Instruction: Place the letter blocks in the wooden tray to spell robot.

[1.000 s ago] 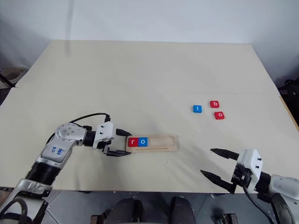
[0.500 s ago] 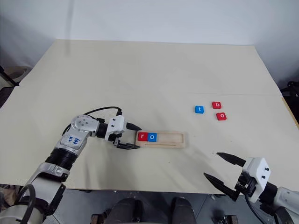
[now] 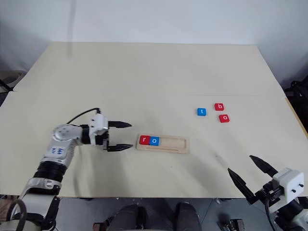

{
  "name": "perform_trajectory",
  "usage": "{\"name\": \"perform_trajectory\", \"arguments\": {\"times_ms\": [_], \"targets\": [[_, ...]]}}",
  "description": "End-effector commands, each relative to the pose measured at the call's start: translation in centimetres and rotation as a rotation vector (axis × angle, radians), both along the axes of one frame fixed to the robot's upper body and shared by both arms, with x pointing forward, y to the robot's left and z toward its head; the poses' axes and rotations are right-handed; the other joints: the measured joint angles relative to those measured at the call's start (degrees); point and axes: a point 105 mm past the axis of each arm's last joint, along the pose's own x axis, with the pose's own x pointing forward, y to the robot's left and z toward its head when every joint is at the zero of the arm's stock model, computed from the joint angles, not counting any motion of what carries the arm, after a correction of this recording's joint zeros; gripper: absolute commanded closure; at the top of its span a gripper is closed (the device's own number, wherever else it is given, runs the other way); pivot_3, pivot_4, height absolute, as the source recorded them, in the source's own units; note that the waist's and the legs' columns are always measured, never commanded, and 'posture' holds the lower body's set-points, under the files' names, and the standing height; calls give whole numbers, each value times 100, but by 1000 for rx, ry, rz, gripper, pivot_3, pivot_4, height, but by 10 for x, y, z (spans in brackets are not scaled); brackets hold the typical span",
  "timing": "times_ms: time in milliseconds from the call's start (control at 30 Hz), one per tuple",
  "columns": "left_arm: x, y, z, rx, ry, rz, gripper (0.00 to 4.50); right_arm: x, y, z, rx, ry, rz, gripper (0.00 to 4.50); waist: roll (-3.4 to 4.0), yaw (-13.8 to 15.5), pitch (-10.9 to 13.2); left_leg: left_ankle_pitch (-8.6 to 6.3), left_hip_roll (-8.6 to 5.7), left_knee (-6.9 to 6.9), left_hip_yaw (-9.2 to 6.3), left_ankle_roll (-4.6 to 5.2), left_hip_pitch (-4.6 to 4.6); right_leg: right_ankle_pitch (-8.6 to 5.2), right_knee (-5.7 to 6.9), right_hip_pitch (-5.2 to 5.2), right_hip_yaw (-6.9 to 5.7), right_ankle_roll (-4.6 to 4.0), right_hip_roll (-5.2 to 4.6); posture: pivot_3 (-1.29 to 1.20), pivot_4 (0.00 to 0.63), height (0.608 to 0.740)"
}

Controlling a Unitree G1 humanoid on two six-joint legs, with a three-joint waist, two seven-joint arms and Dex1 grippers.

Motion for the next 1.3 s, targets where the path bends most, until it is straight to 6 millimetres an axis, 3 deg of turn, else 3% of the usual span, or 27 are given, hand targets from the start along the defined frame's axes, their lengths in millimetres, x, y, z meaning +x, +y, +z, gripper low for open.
{"name": "perform_trajectory", "arguments": {"times_ms": [33,200,333,500,800,933,1300], "targets": [[-14,8,17,-66,-107,-6,30,2,-18,8,-29,-72,-97,0,1,2,0,0,0,0,-2,0,2,0,0,2,1,0,-1,0,150,740],[-34,6,20,-106,-20,-39,30,19,-16,1,-39,-70,-98,0,3,43,1,-1,0,-1,-2,1,0,0,0,-1,2,0,-1,0,150,740],[-39,-7,30,-148,-32,-56,30,52,-16,7,-38,7,-166,0,5,34,0,0,0,2,-1,1,3,0,5,1,8,-1,-2,0,150,740],[-52,-17,30,-159,20,-90,30,95,-8,34,-9,65,-183,0,14,-34,-1,3,4,-1,-3,-6,2,-3,17,-8,8,-8,2,0,150,740],[-47,-27,32,-165,-33,-36,30,153,3,46,16,204,-248,0,14,-65,0,3,0,-1,-2,-6,-6,-3,7,-7,3,-8,-1,0,150,740],[-49,-32,31,-170,-26,-43,30,166,17,46,-4,219,-209,0,14,-84,0,3,1,-3,3,-6,-11,-3,2,-10,-1,-8,0,0,150,740],[-45,-37,37,-187,-54,-41,30,179,28,46,-17,245,-225,0,14,-90,0,4,1,-3,4,-6,-13,-3,2,-11,-3,-7,0,0,150,740]]}}
